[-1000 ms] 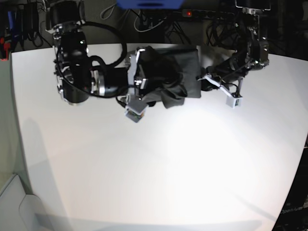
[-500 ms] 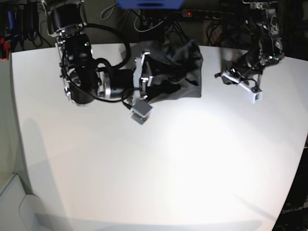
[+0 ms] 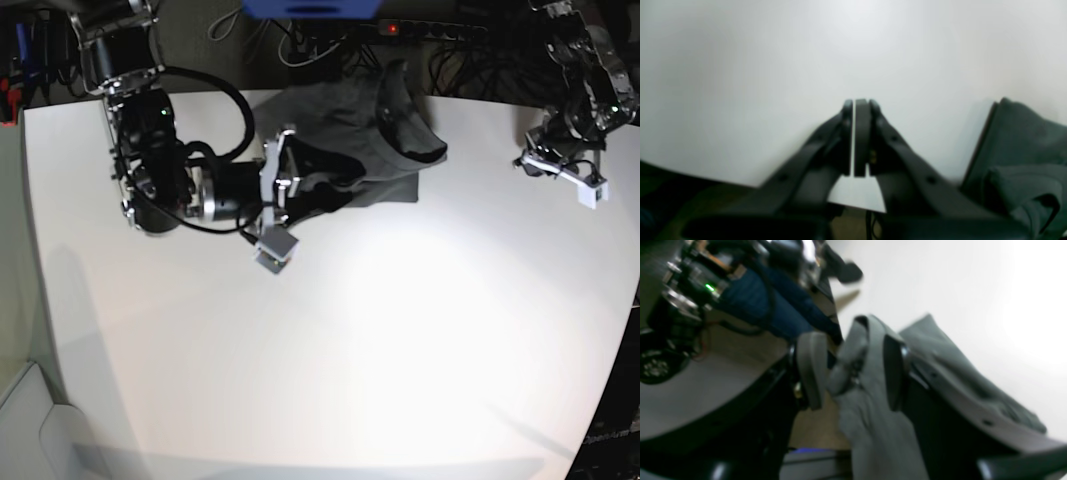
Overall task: Layout the t-shirt on the table in an organized manner, then fold the t-shirt properly
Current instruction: 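Press and adjust the folded bundle with the right gripper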
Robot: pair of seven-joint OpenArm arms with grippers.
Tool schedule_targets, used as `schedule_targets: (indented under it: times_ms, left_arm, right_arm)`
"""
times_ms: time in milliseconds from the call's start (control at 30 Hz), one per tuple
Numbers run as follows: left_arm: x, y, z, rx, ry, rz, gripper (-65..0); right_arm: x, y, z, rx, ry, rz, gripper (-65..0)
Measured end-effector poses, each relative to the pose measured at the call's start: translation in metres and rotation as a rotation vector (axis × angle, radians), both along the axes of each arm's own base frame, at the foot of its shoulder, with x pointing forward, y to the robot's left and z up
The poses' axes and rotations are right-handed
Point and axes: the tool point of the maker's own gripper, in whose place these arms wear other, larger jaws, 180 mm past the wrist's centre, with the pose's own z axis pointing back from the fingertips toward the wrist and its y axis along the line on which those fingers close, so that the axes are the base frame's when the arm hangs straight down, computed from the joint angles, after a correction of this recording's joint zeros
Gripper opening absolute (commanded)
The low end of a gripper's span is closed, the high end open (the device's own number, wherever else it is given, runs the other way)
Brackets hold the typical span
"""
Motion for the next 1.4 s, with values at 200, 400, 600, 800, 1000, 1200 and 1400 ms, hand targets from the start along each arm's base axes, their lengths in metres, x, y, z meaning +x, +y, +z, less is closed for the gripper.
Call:
schedule_targets:
  times_ms: [200,400,600,800,1000,1200,1400]
  left_arm:
    - [-0.006,0.003,0.001,0.008,0.037,-0.02,-63.5]
    - [-0.006,0.003,0.002,0.011,0.036,-0.021,-63.5]
    - [-0.019,0.007,0.003,0.039,0.053,-0.029,-63.5]
    - [-0.021,0.018,0.007,0.071,0.055,-0.034,-63.5]
    - [-0.028,0.016,0.003,0.064,0.077,-0.037,-63.5]
    - [-0.018,0.016,0.008,0.066,0.049,-0.035,-63.5]
    - [-0.019,0.016,0.007,0.065,0.052,-0.034,-63.5]
  right_arm:
    - [0.026,-0.008,-0.026,-0.23,-0.109,-0.01,-32.0]
    - [0.019,0.02,-0.039,-0.367,-0.211,0.115,-31.8]
    - [0.023,0.03,-0.046,-0.438,-0.258,0.106,-31.8]
    - [0.022,0.026,-0.074,-0.479,-0.166,0.112,-31.8]
    - [0.013,0.03,-0.081,-0.494,-0.159,0.15,-31.9]
    - [-0.002,0.04,-0.085,-0.499,-0.165,0.209,-32.1]
    - [-0.005,0.039,-0.087,-0.503,-0.166,0.221,-38.5]
